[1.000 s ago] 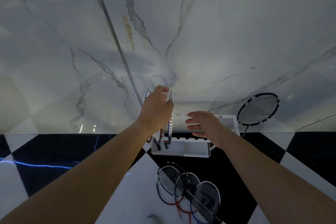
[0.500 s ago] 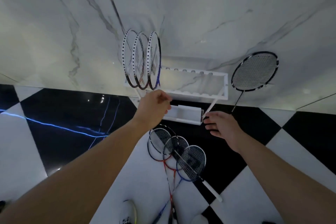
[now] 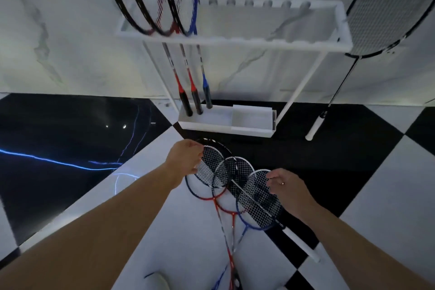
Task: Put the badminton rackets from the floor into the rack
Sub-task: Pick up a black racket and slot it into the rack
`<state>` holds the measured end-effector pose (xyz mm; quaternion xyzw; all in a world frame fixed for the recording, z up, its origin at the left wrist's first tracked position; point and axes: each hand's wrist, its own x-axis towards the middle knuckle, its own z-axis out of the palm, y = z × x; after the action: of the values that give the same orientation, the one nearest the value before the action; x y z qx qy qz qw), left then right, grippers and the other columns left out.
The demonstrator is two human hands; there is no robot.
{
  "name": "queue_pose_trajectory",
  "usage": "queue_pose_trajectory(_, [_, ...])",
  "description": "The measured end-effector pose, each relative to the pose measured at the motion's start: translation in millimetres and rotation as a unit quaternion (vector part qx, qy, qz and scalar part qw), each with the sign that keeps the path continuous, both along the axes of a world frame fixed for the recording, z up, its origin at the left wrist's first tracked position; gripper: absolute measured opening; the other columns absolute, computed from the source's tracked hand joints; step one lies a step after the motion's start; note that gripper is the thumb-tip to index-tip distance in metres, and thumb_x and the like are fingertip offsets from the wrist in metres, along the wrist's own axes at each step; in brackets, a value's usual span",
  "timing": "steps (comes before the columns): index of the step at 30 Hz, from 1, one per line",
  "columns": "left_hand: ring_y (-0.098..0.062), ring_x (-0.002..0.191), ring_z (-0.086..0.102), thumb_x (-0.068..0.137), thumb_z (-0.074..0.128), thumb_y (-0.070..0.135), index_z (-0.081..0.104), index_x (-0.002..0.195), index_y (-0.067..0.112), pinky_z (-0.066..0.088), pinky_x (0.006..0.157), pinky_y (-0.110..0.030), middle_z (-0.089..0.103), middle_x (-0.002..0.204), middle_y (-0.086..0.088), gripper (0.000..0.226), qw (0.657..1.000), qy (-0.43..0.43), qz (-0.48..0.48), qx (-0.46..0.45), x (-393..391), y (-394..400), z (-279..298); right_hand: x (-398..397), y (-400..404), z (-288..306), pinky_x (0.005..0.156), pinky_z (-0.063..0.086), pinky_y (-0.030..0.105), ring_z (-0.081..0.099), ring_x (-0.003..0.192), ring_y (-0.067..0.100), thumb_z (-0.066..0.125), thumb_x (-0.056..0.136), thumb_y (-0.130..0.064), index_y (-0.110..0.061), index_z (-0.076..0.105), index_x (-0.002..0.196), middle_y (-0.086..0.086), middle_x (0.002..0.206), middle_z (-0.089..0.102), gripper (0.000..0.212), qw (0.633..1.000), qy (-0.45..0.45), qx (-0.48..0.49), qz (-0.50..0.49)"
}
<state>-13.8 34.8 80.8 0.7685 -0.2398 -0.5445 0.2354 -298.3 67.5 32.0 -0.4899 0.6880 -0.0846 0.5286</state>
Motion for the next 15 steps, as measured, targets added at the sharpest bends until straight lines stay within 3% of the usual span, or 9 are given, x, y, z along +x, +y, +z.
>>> queue_pose_trajectory(2, [-0.035,0.109,0.068,0.100,0.061,0.013,0.070,0.108,0.008,0.060,0.093,-0.050,0.070,0.116,-0.017,0.013,1.000,-0.008,0.001,0.016,4,4,-40,3,3,-48,0.063,0.054,0.037,0.063,0.069,0.020,0.050,0.097,-0.010,-0.013,0.069,0.095,0.012,0.088,0.071,0.019,0.998,0.028,-0.017,0.046])
queue_pose_trajectory(4, [-0.035,0.114,0.064,0.102,0.060,0.012,0.065,0.127,0.000,0.056,0.100,-0.055,0.065,0.126,-0.019,0.028,0.999,-0.011,-0.010,0.035,8,9,-73,9,3,-91,0.060,0.051,0.035,0.058,0.065,0.019,0.049,0.097,-0.011,-0.005,0.069,0.104,0.015,0.089,0.071,0.022,0.995,0.055,-0.029,0.079])
queue_pose_trajectory(7, [-0.032,0.110,0.059,0.103,0.062,0.016,0.058,0.138,0.000,0.055,0.101,-0.053,0.059,0.138,-0.023,0.039,0.997,0.025,0.012,0.066,14,15,-118,20,4,-151,0.054,0.046,0.021,0.057,0.061,0.007,0.051,0.101,-0.016,-0.016,0.064,0.122,0.000,0.094,0.066,0.025,0.992,0.058,-0.032,0.103])
queue_pose_trajectory(9, [-0.034,0.119,0.058,0.103,0.063,0.019,0.055,0.141,0.002,0.053,0.102,-0.053,0.058,0.139,-0.023,0.042,0.997,0.038,0.023,0.066,19,16,-143,29,2,-183,0.051,0.044,0.017,0.058,0.061,0.005,0.052,0.101,-0.015,-0.018,0.061,0.129,0.000,0.098,0.066,0.029,0.990,0.061,-0.035,0.120])
queue_pose_trajectory(12, [-0.037,0.131,0.054,0.104,0.062,0.019,0.053,0.141,0.003,0.053,0.098,-0.049,0.055,0.142,-0.021,0.042,0.997,0.036,0.038,0.056,23,9,-175,42,0,-221,0.064,0.051,0.024,0.060,0.075,0.010,0.052,0.100,-0.010,-0.014,0.059,0.131,0.008,0.117,0.068,0.032,0.984,0.083,-0.056,0.146])
queue_pose_trajectory(15, [-0.036,0.132,0.053,0.104,0.062,0.022,0.051,0.143,0.006,0.053,0.090,-0.046,0.052,0.145,-0.019,0.043,0.997,0.045,0.045,0.052,26,4,-203,54,1,-252,0.084,0.056,0.033,0.062,0.092,0.018,0.054,0.099,-0.007,-0.010,0.056,0.132,0.014,0.123,0.065,0.033,0.979,0.099,-0.069,0.162])
